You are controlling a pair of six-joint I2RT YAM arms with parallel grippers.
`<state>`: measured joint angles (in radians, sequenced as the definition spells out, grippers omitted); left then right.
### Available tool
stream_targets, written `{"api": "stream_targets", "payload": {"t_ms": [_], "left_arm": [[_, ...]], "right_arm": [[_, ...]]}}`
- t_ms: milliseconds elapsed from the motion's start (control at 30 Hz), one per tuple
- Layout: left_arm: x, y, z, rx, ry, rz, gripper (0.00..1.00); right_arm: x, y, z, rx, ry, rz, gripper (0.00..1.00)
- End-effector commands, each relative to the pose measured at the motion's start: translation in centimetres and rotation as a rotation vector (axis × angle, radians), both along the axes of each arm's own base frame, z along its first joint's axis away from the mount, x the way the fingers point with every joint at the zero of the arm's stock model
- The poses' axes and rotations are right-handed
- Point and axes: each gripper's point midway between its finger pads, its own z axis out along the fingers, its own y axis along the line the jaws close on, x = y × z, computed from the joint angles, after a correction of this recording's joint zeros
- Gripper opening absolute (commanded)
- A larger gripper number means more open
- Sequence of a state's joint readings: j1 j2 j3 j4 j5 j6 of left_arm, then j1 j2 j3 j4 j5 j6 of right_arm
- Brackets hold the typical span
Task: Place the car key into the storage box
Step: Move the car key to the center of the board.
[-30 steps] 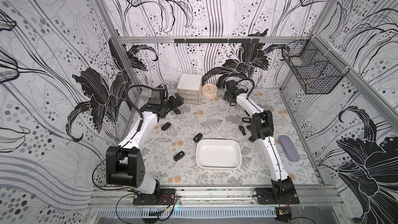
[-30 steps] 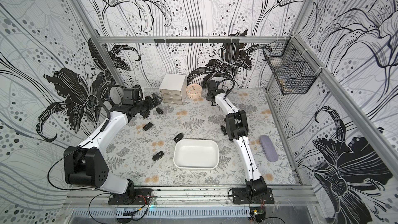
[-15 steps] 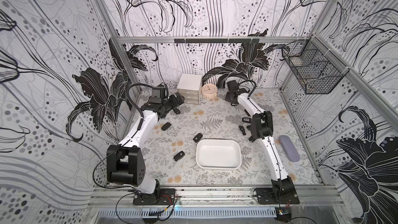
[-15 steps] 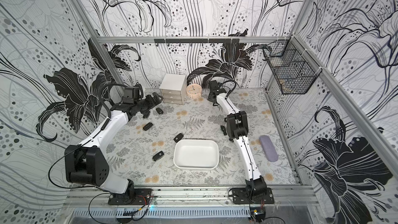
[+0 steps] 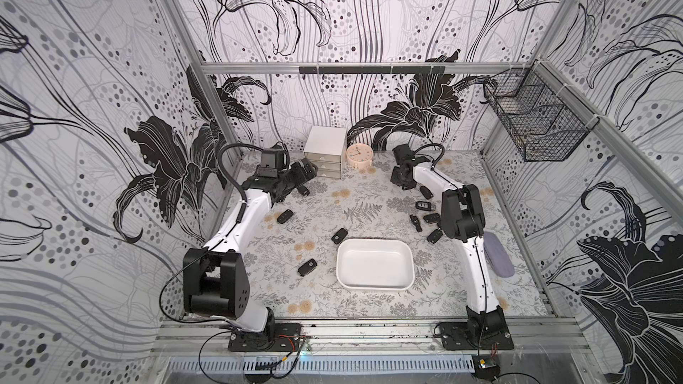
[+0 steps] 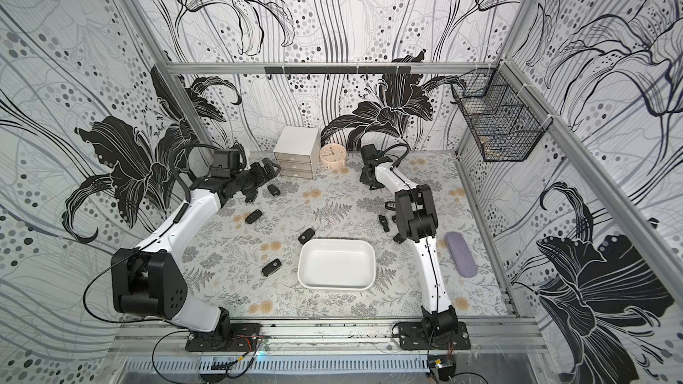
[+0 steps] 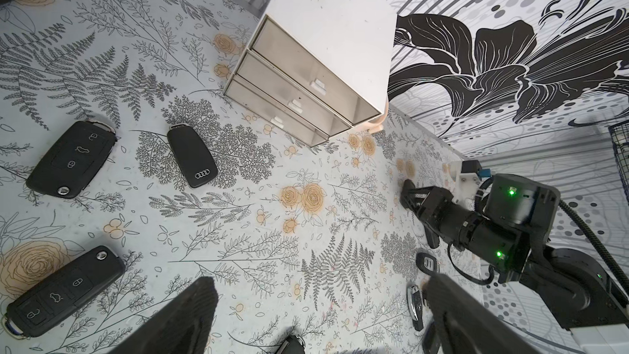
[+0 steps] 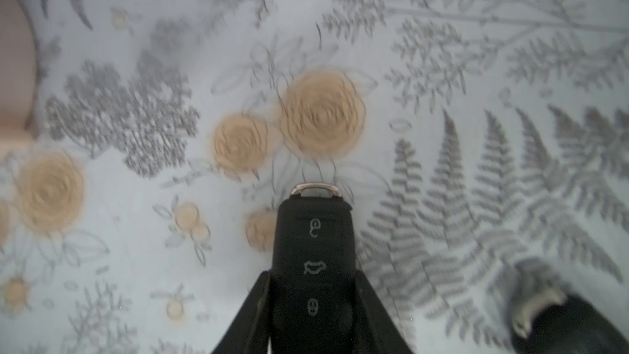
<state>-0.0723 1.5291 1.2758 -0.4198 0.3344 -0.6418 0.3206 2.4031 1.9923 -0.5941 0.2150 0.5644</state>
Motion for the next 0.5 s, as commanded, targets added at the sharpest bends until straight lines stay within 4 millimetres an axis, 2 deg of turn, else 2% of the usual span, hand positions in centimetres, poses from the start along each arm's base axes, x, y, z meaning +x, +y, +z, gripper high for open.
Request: {"api": "stream_targets", "payload": {"t_ms": [0,100,267,367,467], "left_arm": [[-0.2,-1.0,1.5,-0.015,-0.047,-0.022,0.99],[-0.4,-1.9,1.3,-0.014,-0.044,-0.041,0.99],[-0.9,-4.4,0.6,-0.001,-0.033,-0.090,1.00],[-1.0,-5.8,0.1,0.033,-0.011,-0.111,1.00],[-1.1,-6.9,-0.2,0.066,0.015,-0.115,1.00]], "right_arm": [[-3.9,0.7,0.6,0.009,0.051,0.029,0.35],[-7.1,0.3,0.2,0.006,0.090,0.033,0.35],[-10.9,-0.1,-0.6,-0.006,0.149,0.053,0.37],[-11.7,-0.5,-0.9,-0.019,0.159,0.056,0.43],[-11.2,-0.4,-0.8,-0.030,0.157,0.068,0.48]]}}
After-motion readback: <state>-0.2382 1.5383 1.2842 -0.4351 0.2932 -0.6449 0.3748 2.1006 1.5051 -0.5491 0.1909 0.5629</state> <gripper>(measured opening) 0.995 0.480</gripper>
